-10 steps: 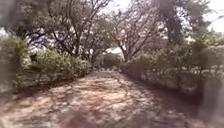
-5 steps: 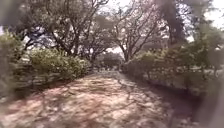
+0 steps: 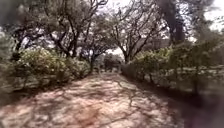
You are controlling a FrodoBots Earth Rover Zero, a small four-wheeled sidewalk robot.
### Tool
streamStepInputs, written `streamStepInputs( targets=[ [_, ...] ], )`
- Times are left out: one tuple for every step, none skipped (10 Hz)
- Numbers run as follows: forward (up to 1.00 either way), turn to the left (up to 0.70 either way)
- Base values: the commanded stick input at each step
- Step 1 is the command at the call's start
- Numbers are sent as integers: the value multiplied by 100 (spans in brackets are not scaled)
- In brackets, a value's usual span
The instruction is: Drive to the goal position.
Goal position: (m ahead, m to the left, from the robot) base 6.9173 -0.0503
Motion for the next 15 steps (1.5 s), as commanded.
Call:
streamStepInputs(
  targets=[
    [50,0],
    [50,0],
    [50,0],
    [50,0],
    [50,0],
    [50,0],
    [50,0],
    [50,0],
    [50,0],
    [50,0],
    [50,0],
    [50,0],
    [50,0],
    [50,0],
    [50,0]
  ],
)
